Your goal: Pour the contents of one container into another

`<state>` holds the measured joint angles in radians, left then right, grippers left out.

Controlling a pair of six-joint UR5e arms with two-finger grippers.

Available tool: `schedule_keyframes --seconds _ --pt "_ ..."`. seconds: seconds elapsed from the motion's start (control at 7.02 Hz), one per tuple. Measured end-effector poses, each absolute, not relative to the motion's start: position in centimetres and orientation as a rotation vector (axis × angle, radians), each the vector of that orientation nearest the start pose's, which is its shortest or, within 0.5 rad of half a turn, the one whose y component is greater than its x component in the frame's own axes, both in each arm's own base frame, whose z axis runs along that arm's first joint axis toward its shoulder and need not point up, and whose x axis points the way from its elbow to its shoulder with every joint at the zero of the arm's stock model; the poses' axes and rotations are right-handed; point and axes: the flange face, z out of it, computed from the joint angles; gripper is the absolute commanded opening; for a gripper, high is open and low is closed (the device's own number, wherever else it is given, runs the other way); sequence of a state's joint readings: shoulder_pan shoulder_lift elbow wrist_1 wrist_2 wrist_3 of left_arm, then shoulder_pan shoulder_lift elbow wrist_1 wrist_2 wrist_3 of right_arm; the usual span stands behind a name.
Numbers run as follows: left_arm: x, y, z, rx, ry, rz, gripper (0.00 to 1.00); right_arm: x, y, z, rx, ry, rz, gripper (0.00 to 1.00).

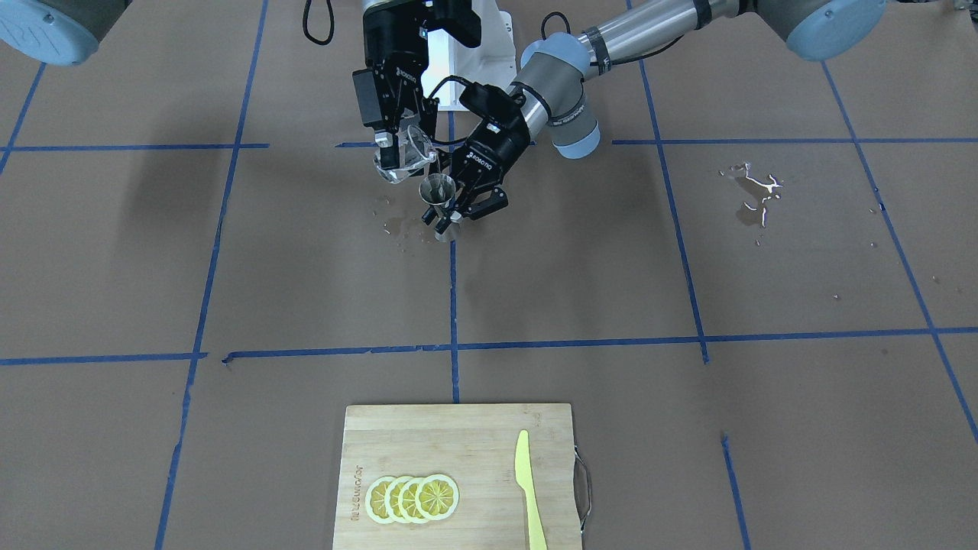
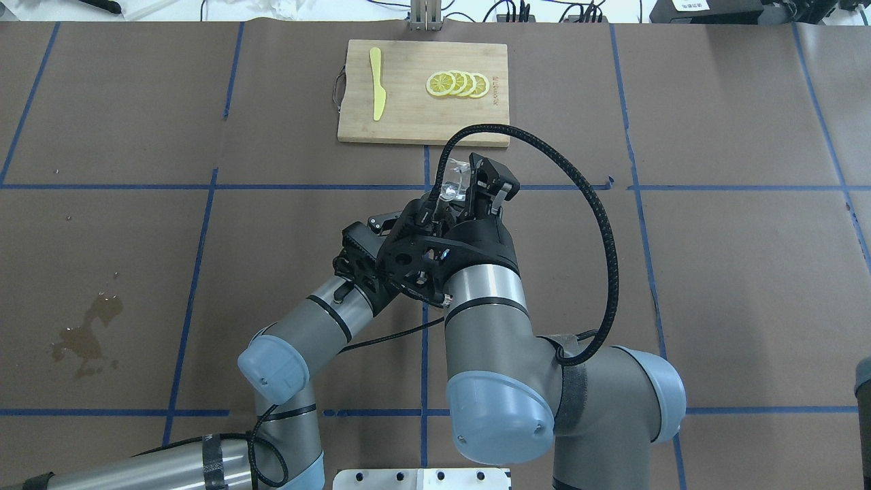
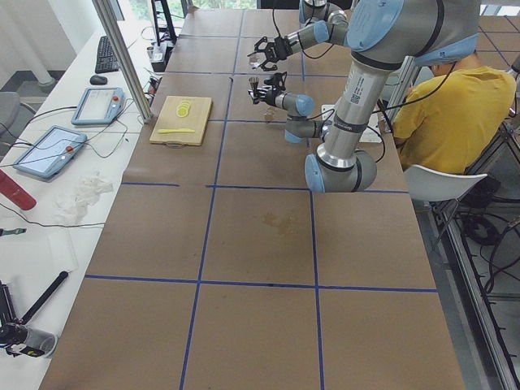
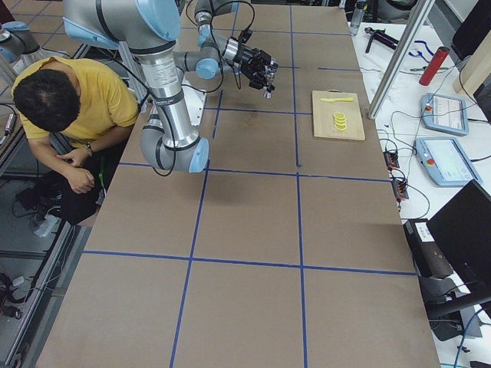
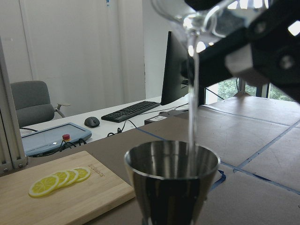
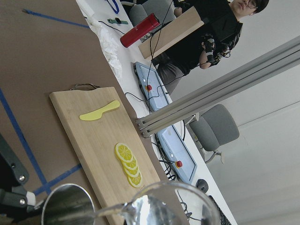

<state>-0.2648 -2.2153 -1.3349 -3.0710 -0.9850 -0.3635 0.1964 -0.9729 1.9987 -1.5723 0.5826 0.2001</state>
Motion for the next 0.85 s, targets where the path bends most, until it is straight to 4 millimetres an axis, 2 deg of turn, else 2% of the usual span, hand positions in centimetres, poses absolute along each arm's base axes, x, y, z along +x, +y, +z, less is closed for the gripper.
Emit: schedule_keyframes --seconds 0.85 --pt "58.87 -35.32 22.37 1.502 1.085 0.092 0.00 -48.72 -31.98 12.24 1.304 0.038 -0.573 0.00"
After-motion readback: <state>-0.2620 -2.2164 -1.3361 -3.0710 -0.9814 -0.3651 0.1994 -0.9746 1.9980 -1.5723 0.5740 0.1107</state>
